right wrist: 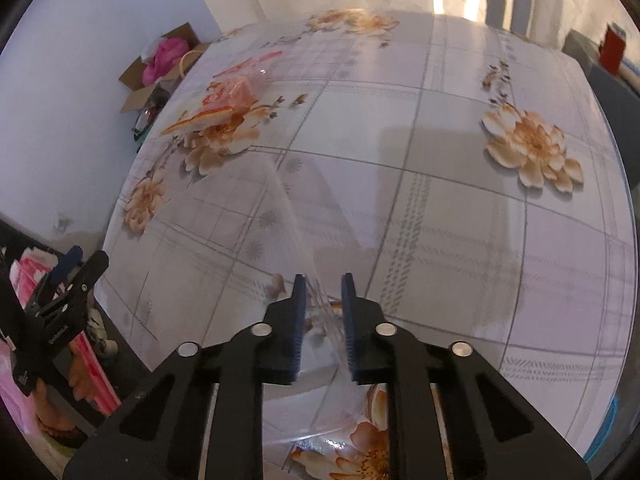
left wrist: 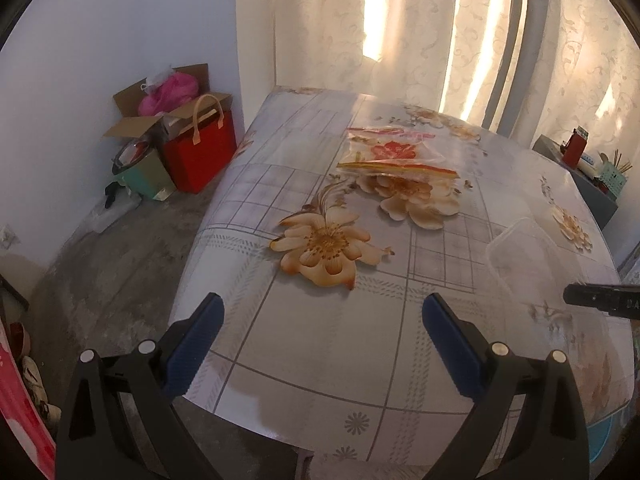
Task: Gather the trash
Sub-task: 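Move both grippers back to the table, then grasp the clear plastic container with the right gripper while the left reaches the snack bag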
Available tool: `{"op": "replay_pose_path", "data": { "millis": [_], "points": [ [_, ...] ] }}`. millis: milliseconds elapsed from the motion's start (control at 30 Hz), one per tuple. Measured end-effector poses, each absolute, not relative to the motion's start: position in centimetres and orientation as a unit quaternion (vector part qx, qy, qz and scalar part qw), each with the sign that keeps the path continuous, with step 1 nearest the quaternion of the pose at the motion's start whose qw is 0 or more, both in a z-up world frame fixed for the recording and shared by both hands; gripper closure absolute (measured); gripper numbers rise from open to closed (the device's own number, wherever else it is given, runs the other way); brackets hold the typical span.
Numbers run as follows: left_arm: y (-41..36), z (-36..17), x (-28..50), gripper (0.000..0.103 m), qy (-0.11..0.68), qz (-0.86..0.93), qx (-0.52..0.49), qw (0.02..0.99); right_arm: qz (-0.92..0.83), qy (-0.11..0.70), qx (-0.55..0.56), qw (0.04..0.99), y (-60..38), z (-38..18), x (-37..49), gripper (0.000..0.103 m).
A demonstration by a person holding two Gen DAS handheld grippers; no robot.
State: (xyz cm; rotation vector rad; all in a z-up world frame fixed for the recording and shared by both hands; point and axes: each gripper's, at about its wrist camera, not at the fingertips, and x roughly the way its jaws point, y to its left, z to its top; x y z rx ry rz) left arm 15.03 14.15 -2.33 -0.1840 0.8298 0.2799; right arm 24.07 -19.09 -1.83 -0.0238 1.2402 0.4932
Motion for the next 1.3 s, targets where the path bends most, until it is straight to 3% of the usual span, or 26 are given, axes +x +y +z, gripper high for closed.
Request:
{"op": "replay_pose_path", "data": {
  "millis": [133, 700, 833, 900, 967, 1300],
  "points": [
    [14.7, -2.5, 15.1, 0.006, 0.402, 0.142, -0.11, 0.898, 0.208, 0.571, 0.008, 0.794, -20.6, -1.3, 23.3, 0.1],
    [13.8, -1.0, 14.4, 0.006, 0.39, 0.15, -0.1, 0.903, 0.145, 0.563, 0.063, 0.811, -26.8, -0.7, 20.9, 0.099],
    [13.5, -0.7, 14.3, 0.006, 0.388, 0.153, -0.093, 0.904, 0.145, 0.561, 0.059, 0.813, -27.1, -0.6, 20.6, 0.091],
    [13.3, -0.5, 14.3, 0.006, 0.389, 0.15, -0.092, 0.904, 0.145, 0.559, 0.054, 0.814, -27.1, -0.7, 20.6, 0.079],
    [13.1, -0.3, 14.2, 0.006, 0.387, 0.15, -0.089, 0.905, 0.143, 0.555, 0.048, 0.818, -27.3, -0.4, 20.4, 0.074],
    [13.5, 0.6, 15.3, 0.006, 0.373, 0.073, -0.121, 0.917, 0.156, 0.543, 0.055, 0.823, -26.9, -0.4, 20.8, 0.074]
  ]
}}
